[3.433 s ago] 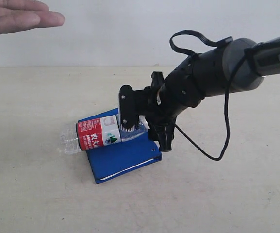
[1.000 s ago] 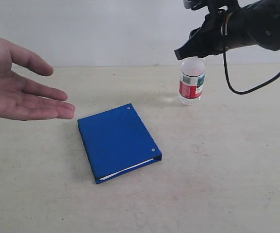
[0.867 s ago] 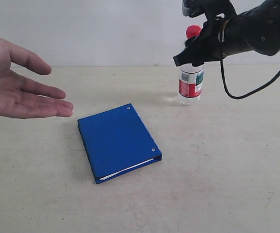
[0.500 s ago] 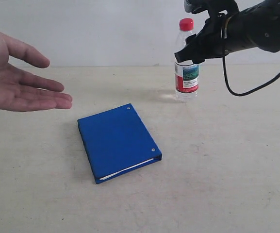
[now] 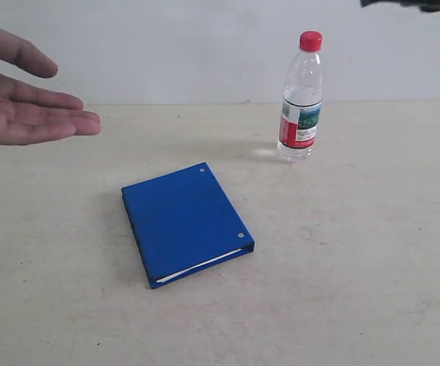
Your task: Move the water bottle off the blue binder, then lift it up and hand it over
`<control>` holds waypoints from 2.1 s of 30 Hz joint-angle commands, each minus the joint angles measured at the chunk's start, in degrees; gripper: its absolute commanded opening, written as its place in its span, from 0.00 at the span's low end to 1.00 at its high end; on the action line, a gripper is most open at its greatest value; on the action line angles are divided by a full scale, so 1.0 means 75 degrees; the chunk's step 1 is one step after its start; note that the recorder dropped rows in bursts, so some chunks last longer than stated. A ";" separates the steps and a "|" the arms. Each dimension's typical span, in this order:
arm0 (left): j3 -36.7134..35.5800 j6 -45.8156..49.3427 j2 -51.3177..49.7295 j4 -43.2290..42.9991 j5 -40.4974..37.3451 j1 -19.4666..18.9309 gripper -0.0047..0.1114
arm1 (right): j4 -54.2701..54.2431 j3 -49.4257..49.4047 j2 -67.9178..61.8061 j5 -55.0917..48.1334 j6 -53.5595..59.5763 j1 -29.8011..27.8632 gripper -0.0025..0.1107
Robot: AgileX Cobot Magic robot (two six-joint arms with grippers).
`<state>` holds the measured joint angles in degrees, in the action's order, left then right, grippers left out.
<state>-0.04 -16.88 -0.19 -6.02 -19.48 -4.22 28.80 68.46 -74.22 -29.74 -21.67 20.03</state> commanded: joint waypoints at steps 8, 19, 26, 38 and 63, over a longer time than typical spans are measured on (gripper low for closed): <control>0.0005 0.0200 0.0025 -0.0771 0.0033 0.0030 0.08 | -0.0154 -0.3239 0.6322 0.1386 -0.0568 -0.0014 0.03; 0.0005 -0.0412 0.0025 0.0756 0.1013 0.0030 0.08 | -0.4675 -0.7768 0.6491 0.2932 -0.0844 0.0000 0.03; 0.0005 -0.0796 0.0025 0.2290 0.1528 0.0030 0.08 | -0.5642 -0.7454 0.3205 0.4289 0.1041 0.0857 0.18; 0.2397 0.8518 -0.4721 0.9751 -0.0449 0.0030 0.08 | -0.5425 -0.1977 -0.1855 0.1523 0.2223 0.1636 0.56; 0.5161 1.4271 -1.4822 1.4129 -0.4871 0.0030 0.56 | -1.1277 0.1091 -0.5370 -0.2318 0.8276 -0.1165 0.55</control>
<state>35.50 91.43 -107.46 99.24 -54.56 -4.22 -55.65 76.16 -114.01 -52.95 40.05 11.02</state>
